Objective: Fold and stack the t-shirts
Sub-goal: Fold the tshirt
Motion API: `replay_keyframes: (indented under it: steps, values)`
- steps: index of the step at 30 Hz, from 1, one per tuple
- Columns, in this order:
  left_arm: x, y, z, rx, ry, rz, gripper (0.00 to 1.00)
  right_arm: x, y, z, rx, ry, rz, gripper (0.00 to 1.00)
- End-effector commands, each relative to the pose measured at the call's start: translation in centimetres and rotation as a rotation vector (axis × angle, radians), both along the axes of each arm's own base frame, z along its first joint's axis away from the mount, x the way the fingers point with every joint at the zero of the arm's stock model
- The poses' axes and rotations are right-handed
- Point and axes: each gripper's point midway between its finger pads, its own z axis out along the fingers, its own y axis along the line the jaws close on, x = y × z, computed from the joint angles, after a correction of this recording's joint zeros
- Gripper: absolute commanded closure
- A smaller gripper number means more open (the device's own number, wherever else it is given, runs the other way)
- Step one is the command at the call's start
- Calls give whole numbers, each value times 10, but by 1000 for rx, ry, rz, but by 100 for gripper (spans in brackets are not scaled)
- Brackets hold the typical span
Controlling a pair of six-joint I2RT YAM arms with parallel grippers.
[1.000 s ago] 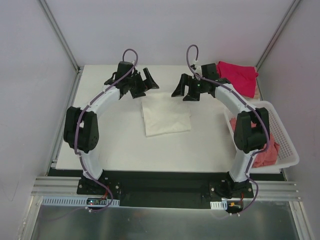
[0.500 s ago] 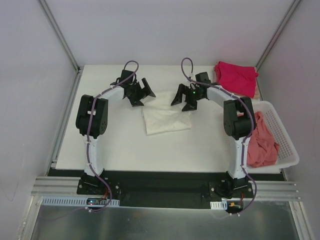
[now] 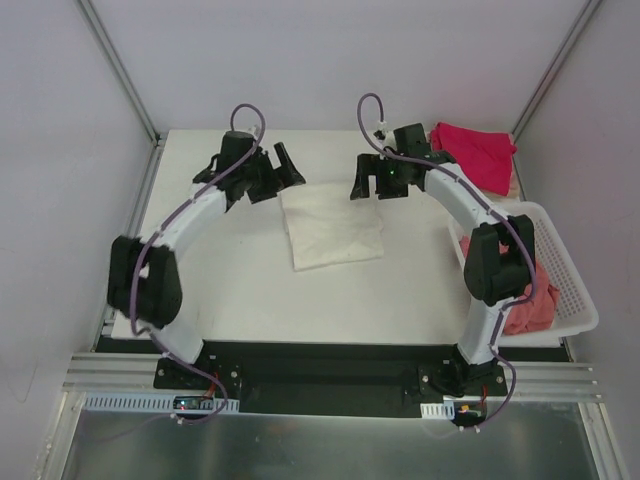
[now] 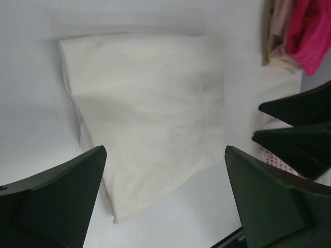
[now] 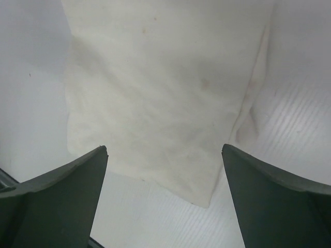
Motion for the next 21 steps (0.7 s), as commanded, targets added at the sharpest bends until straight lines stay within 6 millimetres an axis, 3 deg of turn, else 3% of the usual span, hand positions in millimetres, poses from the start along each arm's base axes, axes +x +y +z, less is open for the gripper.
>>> replay_keyframes:
  steps: [1, 2, 3, 4, 6, 7, 8, 12, 21]
  values:
    - [-36, 41, 58, 116, -215, 96, 1, 1, -31, 9, -209, -94, 0, 3]
    - [-44, 48, 58, 129, -220, 115, 1, 8, -32, 7, -227, -94, -1, 3]
    - [-55, 54, 72, 124, -261, 135, 1, 12, -33, 4, -244, -93, 5, 3]
    - [-66, 63, 54, 149, -230, 162, 1, 13, -36, 0, -270, -79, 4, 3]
    - [-84, 72, 57, 145, -256, 185, 1, 24, -36, -7, -301, -71, 14, 3]
    - [-96, 77, 39, 155, -221, 197, 1, 25, -38, -12, -320, -59, 13, 3]
    - [-102, 81, 35, 160, -216, 208, 1, 28, -39, -23, -340, -39, 21, 3]
    - [-133, 94, 8, 158, -175, 249, 1, 38, -36, -35, -358, -21, 27, 1]
    - [-157, 99, -23, 153, -102, 266, 1, 31, -27, -88, -411, 97, 33, 14]
